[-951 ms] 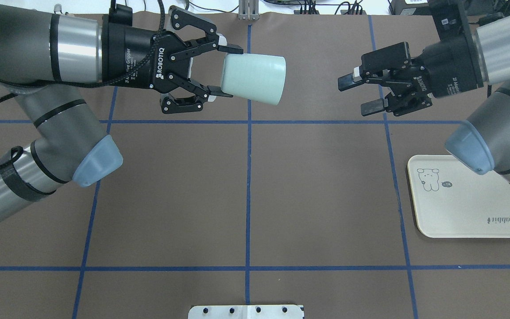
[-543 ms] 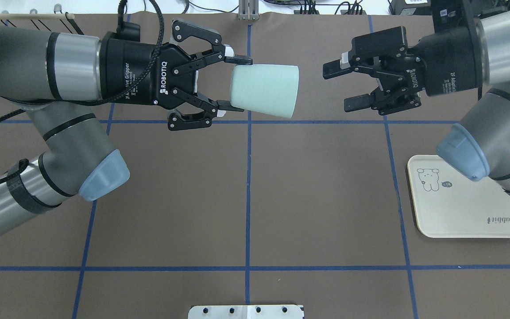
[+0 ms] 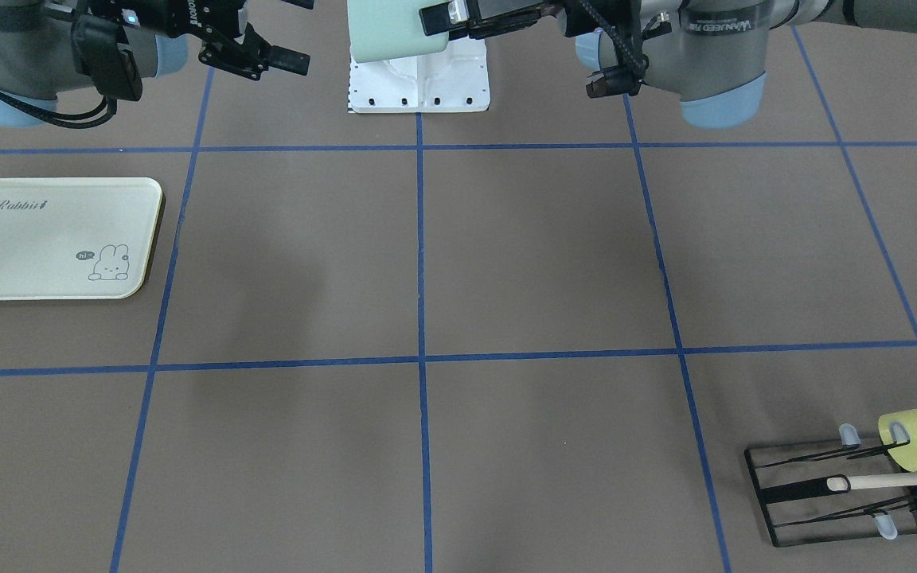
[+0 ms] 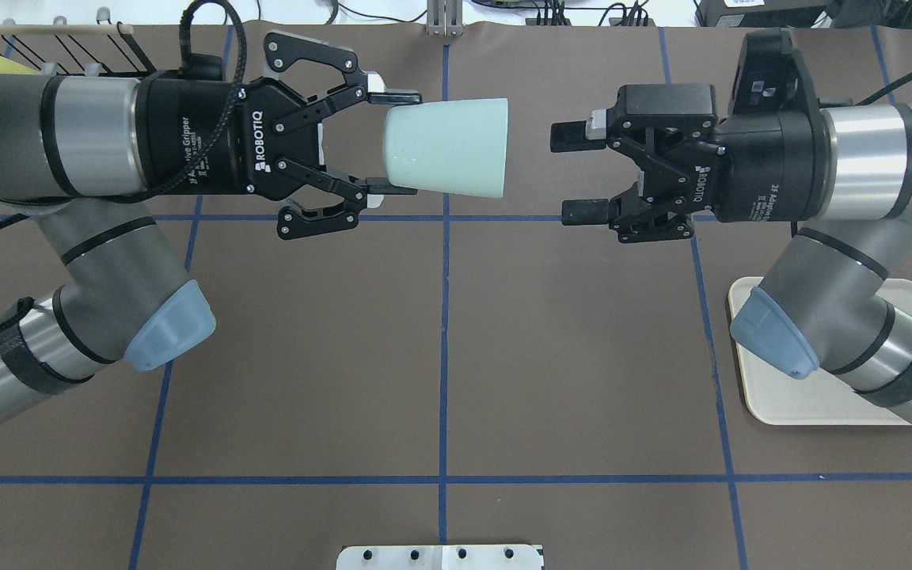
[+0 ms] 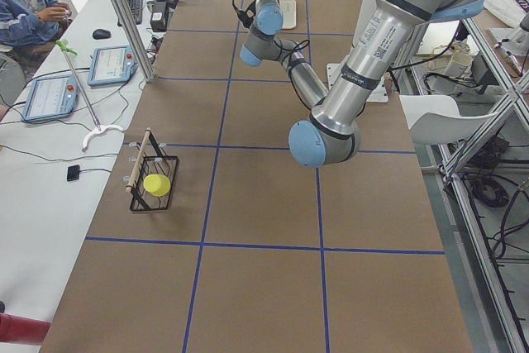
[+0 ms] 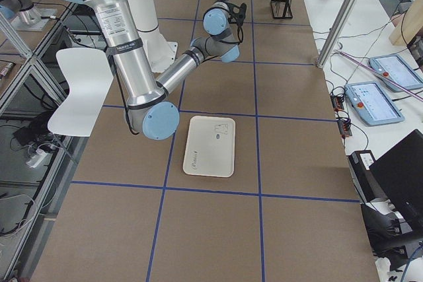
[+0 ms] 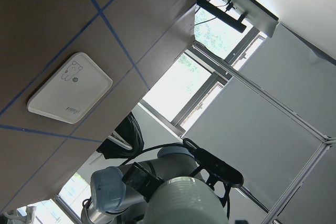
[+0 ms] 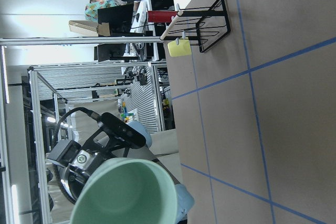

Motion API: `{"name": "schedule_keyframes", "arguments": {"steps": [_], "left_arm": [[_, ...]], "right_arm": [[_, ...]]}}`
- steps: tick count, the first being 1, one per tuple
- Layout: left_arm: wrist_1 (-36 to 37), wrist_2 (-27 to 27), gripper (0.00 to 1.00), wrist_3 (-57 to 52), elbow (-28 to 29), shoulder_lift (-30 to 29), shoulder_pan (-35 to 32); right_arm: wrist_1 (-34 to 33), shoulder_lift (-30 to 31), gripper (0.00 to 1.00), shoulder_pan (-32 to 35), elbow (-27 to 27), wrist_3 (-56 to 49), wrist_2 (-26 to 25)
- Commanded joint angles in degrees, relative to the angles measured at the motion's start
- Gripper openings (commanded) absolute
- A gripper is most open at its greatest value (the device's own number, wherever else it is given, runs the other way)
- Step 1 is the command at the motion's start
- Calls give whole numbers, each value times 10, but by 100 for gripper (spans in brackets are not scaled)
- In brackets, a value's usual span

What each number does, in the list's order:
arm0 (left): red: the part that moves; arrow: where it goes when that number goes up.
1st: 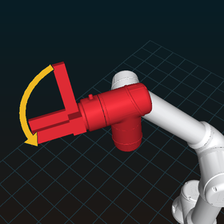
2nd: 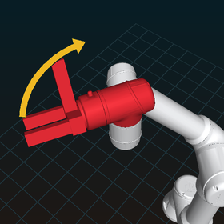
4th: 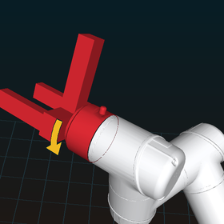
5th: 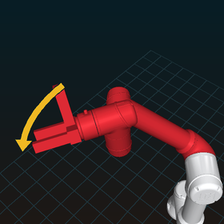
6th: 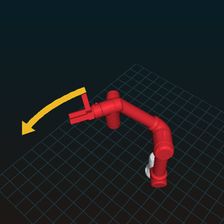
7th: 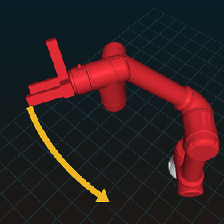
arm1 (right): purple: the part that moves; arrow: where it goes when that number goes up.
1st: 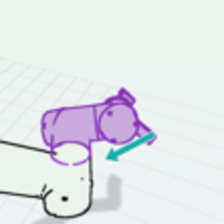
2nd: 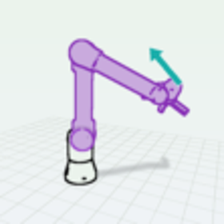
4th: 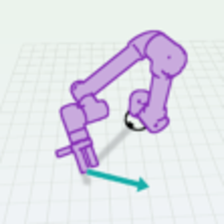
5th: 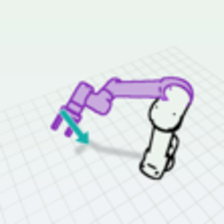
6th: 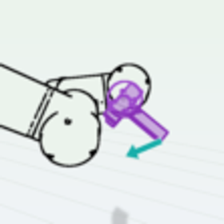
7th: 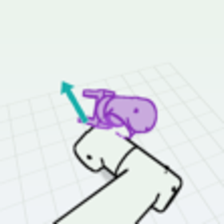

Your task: Left arm grabs green cup and hands to right arm on tray

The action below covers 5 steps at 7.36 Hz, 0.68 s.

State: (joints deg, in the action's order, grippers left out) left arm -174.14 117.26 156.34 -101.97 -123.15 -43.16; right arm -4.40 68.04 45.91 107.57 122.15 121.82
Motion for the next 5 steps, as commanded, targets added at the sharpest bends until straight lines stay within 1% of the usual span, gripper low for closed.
{"name": "schedule_keyframes", "arguments": {"steps": [1, 2, 5], "left_arm": [[-5, -16, 0, 4, -10, 5, 0], [-5, -30, 0, 4, -11, 5, 1], [0, -31, 0, 4, -9, 3, 21]], "right_arm": [[21, 1, 99, -29, -2, 6, -50], [22, 2, 99, -41, -2, 6, -65], [25, -1, 98, -45, -2, 6, -74]]}}
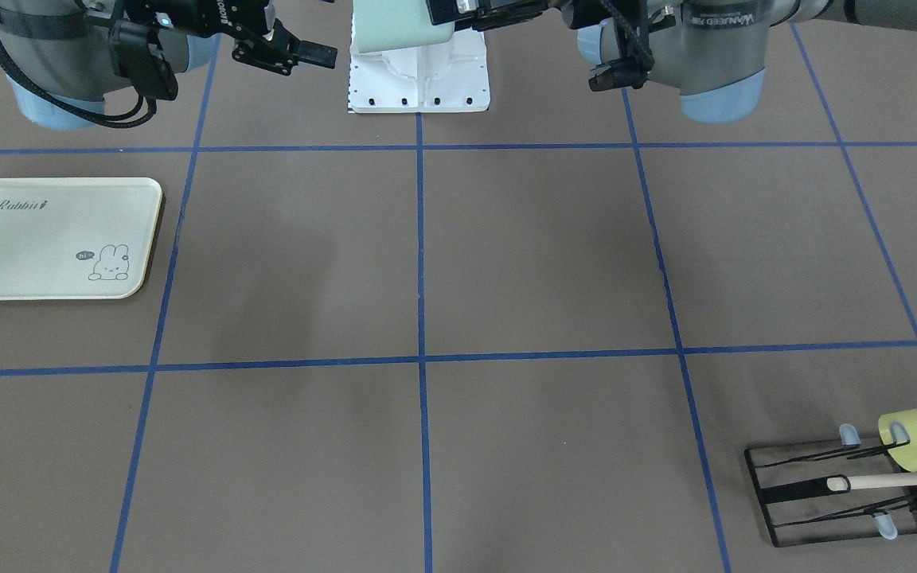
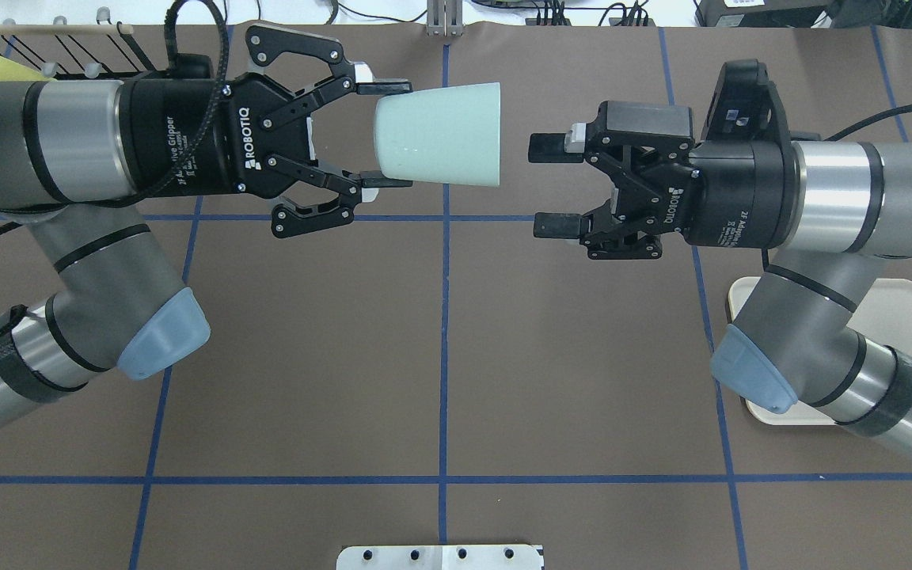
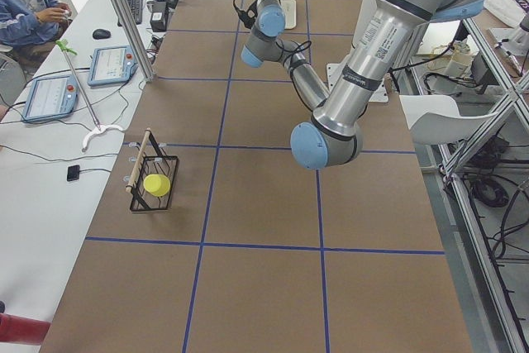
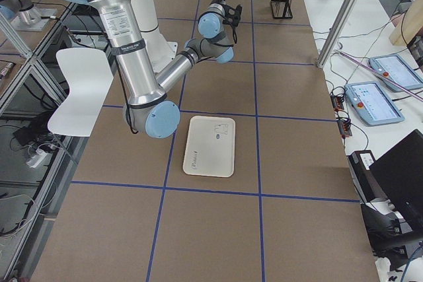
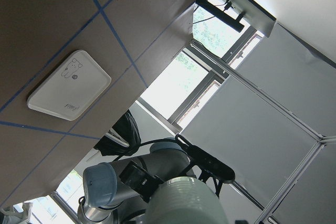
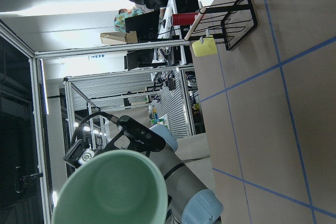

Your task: Left arm grabs green cup and hands to right arm on tray

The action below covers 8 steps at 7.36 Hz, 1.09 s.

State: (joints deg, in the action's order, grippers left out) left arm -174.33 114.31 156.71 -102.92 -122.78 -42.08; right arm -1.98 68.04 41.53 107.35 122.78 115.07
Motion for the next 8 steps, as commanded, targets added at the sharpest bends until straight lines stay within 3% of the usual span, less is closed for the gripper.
{"name": "schedule_keyframes", "arguments": {"steps": [1, 3, 6, 8], "left_arm": [[5, -1, 0, 0, 1, -4, 16], [7, -7, 0, 0, 1, -7, 18], [7, -23, 0, 0, -2, -9, 22], [7, -49, 0, 0, -4, -11, 45]], "right_arm": [[0, -2, 98, -1, 0, 0, -12], [1, -1, 94, -5, 1, 0, -12], [42, 1, 58, -13, 1, 16, -14], [43, 1, 46, -14, 1, 18, -15]]}}
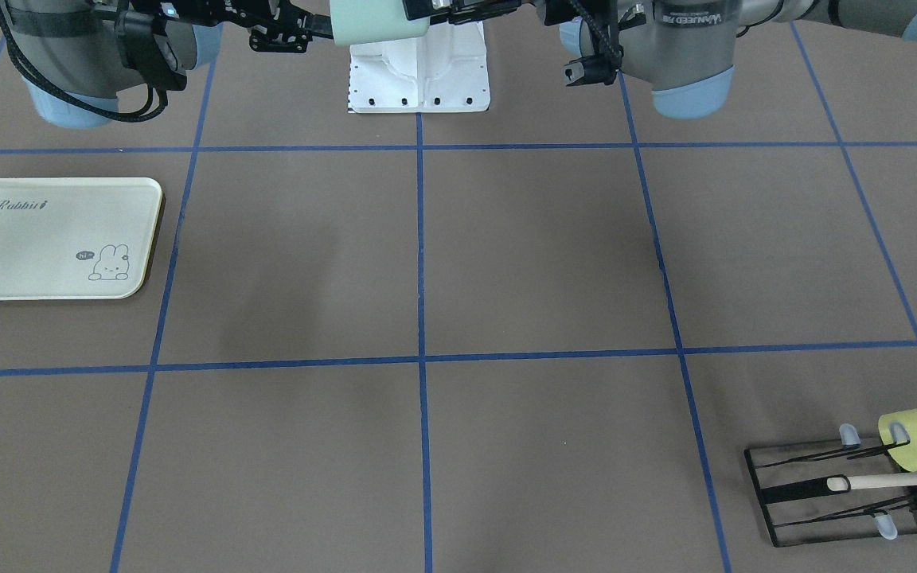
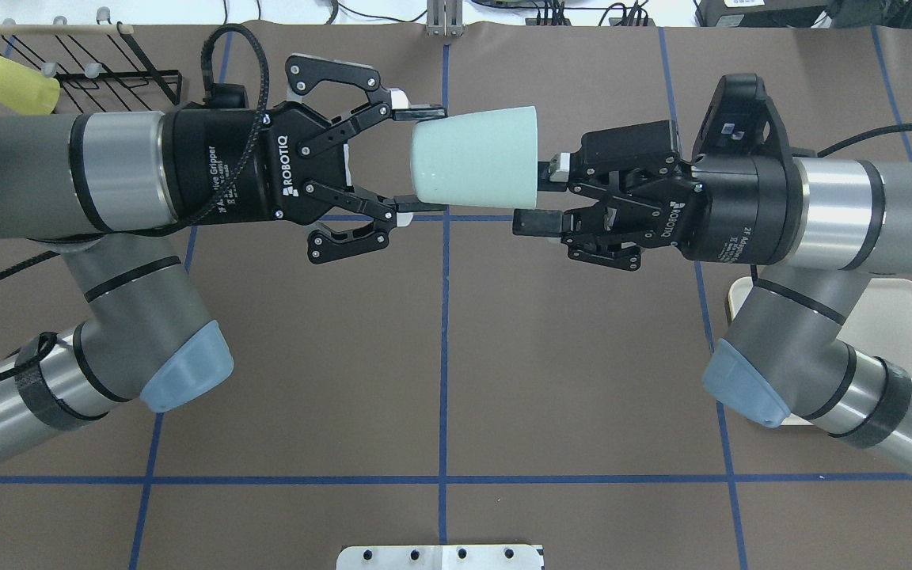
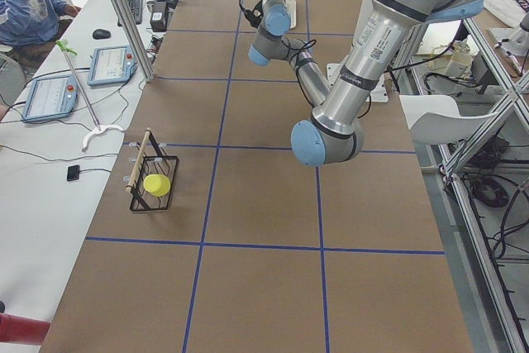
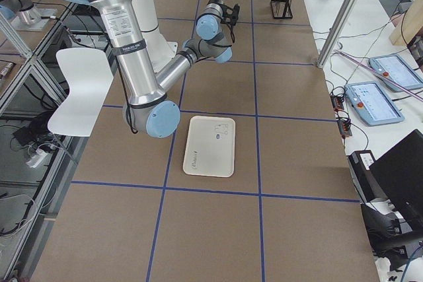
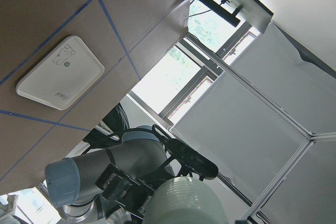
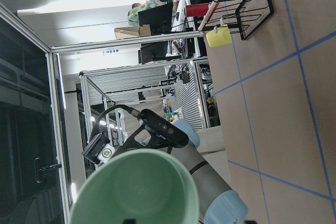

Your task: Left arm grabs green cup and hands to right arm on tray

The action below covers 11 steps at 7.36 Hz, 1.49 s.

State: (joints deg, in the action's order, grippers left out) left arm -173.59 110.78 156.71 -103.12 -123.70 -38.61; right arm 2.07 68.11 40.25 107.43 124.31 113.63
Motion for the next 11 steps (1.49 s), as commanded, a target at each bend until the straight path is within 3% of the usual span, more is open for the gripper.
{"name": "schedule_keyframes", "arguments": {"steps": [1, 2, 3, 4, 8, 10, 11], "left_arm": [[0, -14, 0, 1, -1, -1, 11], [1, -14, 0, 0, 1, -1, 13], [1, -14, 53, -4, 3, -1, 13], [2, -14, 100, -8, 1, 0, 12], [6, -7, 100, -11, -30, 27, 5], [14, -6, 100, -30, -23, 37, -27], [62, 5, 100, -106, -32, 49, -29]], "right_arm": [[3, 0, 34, 0, 1, 2, -1], [3, 0, 17, 0, 1, 3, -1], [4, 0, 0, 0, 1, 2, -1], [19, 5, 0, 1, 1, 2, -1], [60, 43, 0, 3, 4, 12, -8], [90, 133, 0, 14, -3, -2, 17], [90, 183, 0, 25, -11, -39, 42]]}}
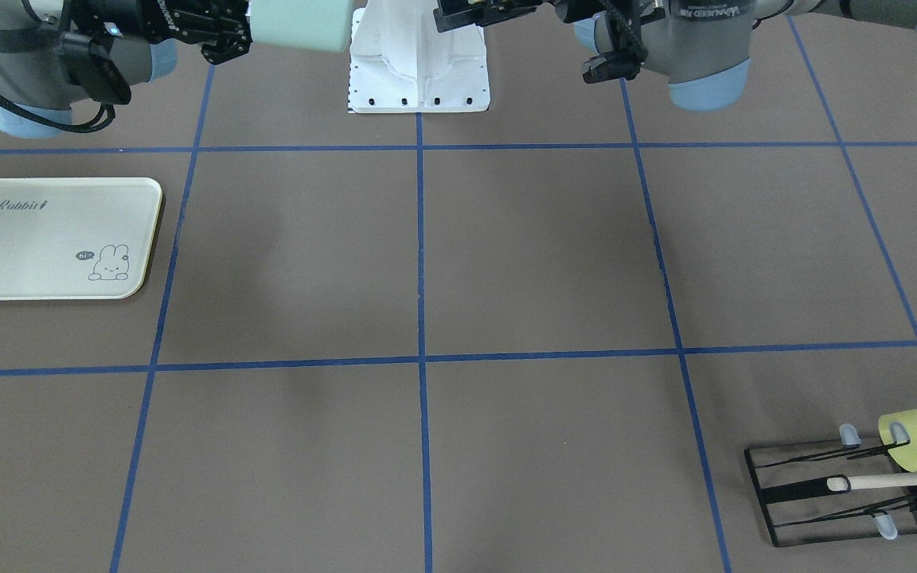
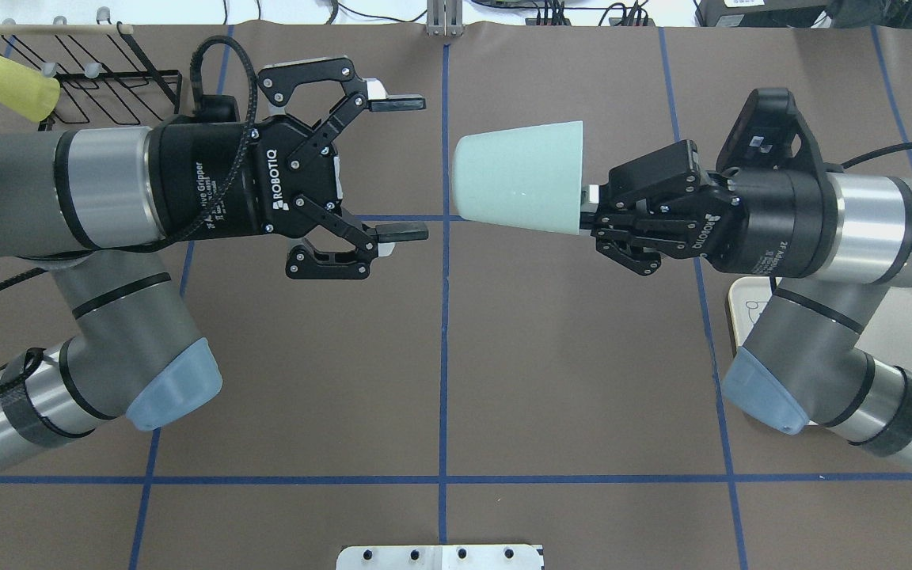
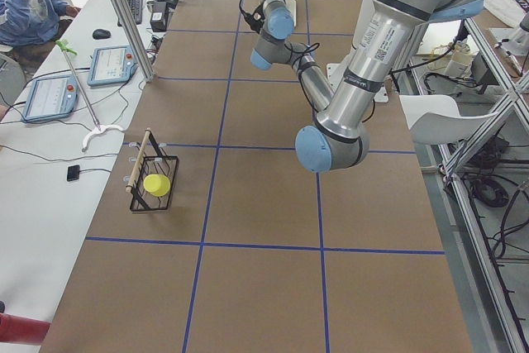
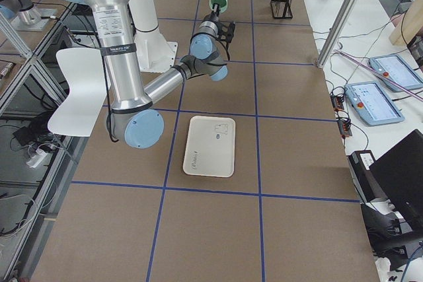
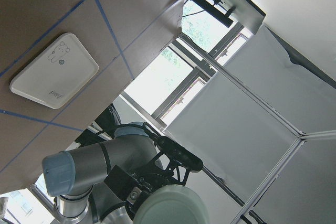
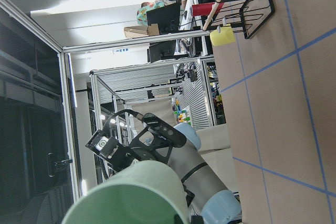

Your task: Left arm grabs green cup and hands to right arm on tray

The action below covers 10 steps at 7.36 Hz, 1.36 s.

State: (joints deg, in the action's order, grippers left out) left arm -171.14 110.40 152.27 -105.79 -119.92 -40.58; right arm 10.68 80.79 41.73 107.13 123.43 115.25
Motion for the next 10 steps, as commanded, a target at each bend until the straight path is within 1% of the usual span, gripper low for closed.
{"name": "schedule_keyframes", "arguments": {"steps": [1, 2, 3, 4, 5, 7, 8, 9, 10], "left_arm": [[93, 32, 100, -129, -22, 14, -10], [135, 37, 100, -162, -28, 14, -17], [156, 36, 100, -178, -28, 14, -29], [184, 46, 100, -188, -30, 14, -53], [231, 66, 100, -248, -38, 11, -63], [381, 66, 100, -388, -80, 14, -66], [453, 66, 100, -461, -95, 14, -75], [515, 66, 100, -521, -107, 14, -78], [580, 66, 100, -568, -118, 14, -83]], "right_arm": [[2, 115, 0, 17, -21, -109, 51], [-5, 148, 0, 45, -37, -139, 76], [-27, 153, 0, 107, -71, -148, 128], [-76, 153, 0, 182, -95, -209, 210], [-155, 161, 0, 220, -97, -302, 237], [-287, 185, 0, 252, -96, -476, 227], [-347, 204, 0, 254, -95, -585, 194], [-425, 212, 0, 257, -90, -691, 184], [-535, 211, 0, 257, -63, -753, 184]]}}
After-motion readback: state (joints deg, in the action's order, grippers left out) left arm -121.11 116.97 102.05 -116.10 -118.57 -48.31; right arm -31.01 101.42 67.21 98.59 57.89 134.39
